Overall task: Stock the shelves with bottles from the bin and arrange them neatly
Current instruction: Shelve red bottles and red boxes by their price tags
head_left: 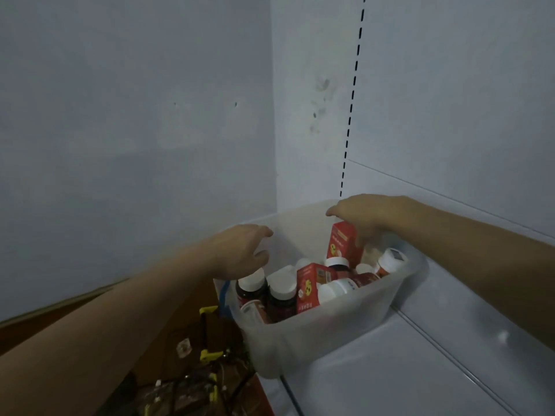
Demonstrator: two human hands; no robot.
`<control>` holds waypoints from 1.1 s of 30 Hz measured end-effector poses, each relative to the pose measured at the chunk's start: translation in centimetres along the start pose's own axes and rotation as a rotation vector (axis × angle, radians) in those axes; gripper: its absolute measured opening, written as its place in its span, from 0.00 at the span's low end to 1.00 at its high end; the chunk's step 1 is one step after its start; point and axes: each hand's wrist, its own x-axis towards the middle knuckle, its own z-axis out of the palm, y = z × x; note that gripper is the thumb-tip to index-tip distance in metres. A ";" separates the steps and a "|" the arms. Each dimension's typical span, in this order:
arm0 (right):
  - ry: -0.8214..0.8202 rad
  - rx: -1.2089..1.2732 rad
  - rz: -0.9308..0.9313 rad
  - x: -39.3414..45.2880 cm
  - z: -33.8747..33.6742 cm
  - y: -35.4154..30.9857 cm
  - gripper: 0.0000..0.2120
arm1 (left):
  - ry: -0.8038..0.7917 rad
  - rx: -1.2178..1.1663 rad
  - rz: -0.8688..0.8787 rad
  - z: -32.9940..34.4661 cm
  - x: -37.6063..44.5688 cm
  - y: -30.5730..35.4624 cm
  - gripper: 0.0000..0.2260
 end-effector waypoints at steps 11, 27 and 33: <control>0.313 0.195 -0.208 -4.5 -6.1 0.9 0.30 | 0.127 -0.514 0.151 -0.2 2.0 0.8 0.39; -0.114 0.317 0.032 -1.6 -0.2 -4.7 0.25 | 0.435 -1.217 0.035 0.7 -2.5 0.1 0.25; -0.286 0.299 0.102 -0.1 2.3 -5.9 0.26 | 0.527 -1.224 0.037 1.2 -2.9 0.8 0.23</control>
